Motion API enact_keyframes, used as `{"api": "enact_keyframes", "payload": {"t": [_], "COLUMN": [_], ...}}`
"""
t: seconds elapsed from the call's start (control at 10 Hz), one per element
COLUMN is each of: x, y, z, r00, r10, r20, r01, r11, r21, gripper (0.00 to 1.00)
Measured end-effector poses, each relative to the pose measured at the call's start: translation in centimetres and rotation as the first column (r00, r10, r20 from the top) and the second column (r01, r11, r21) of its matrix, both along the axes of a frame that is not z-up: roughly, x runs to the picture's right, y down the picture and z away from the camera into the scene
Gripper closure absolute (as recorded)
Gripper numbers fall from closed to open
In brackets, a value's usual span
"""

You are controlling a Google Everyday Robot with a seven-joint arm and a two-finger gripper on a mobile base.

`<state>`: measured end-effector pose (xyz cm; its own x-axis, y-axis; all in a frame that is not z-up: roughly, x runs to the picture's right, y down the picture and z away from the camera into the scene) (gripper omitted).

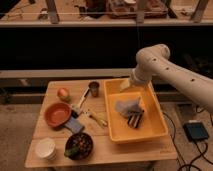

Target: Place apple in red bowl

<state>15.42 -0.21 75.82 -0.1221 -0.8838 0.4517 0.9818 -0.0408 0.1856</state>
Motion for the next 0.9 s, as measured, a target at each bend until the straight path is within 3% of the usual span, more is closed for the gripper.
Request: {"api": "enact_keyframes", "payload": {"t": [0.8, 0.9], "x": [-0.06, 0.17], "y": [-0.07, 0.27], "z": [-0.04, -0.01], "r00": [1.0, 0.999], "r10": [-0.001, 0.003], "r20": [-0.001, -0.037], "r01": [0.001, -0.003], "r11": [1.0, 1.0], "r21": [0.001, -0.009], "gripper": [0.2, 0.2]}}
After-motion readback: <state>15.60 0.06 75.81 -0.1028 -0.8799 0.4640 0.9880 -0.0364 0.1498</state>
